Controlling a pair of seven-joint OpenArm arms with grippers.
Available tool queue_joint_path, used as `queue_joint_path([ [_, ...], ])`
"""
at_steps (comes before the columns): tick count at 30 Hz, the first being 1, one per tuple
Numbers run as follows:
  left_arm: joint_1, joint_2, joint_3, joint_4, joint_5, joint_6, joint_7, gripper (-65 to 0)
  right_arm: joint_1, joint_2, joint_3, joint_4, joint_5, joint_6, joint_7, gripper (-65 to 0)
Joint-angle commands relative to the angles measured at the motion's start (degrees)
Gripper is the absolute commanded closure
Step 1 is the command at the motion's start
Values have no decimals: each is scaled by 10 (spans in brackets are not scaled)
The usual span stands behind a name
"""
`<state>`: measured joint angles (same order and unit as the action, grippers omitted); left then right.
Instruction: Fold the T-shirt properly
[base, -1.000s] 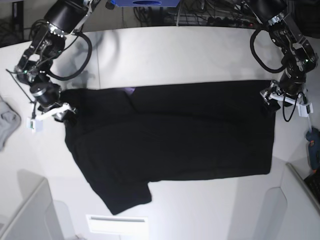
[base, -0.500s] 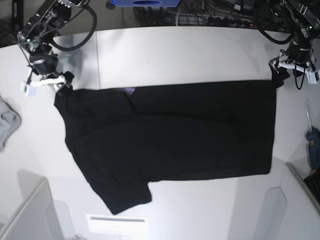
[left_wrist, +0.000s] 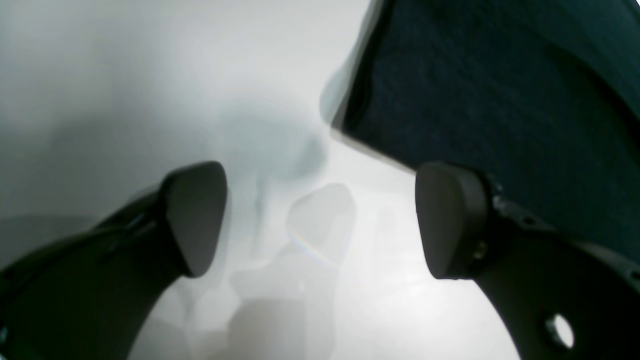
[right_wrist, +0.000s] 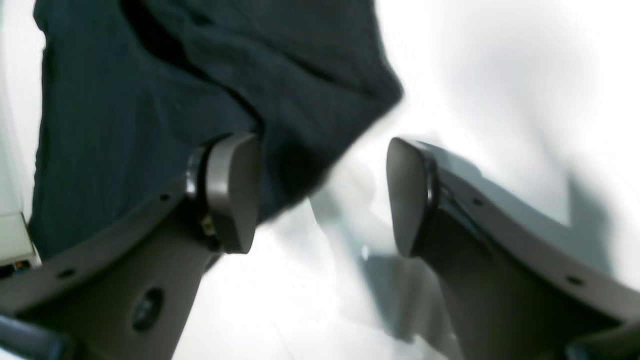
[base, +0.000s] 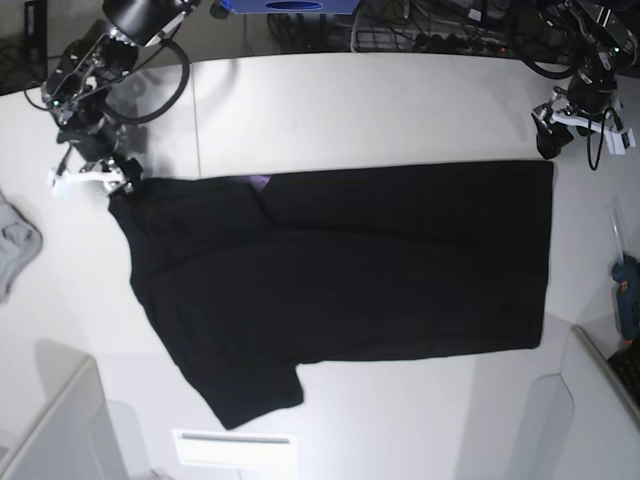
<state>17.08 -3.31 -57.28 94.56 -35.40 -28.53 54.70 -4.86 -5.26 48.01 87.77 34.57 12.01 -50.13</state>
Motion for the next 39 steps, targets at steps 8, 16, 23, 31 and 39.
queue_joint_path([
  [8,-4,-9,-1,7,-8,0,-11,-571,8,2,3,-31,-3,0,-4,-362],
  [16,-40,-9,-1,-41,-7,2,-10,-569,17,2,3,-37,-5,0,-3,-362],
  [23,-68,-12,39,-92,-6,25,-11,-569,18,2,2,-39,-6,0,-3,-362],
  [31,-94,-10,58,-121,-7,51,-11,-569,18,2,3,-39,-6,0,-3,-362],
  [39,-109,-10,58,-140,-7,51,-9,-568,17,2,-1,-39,-6,0,30,-362],
])
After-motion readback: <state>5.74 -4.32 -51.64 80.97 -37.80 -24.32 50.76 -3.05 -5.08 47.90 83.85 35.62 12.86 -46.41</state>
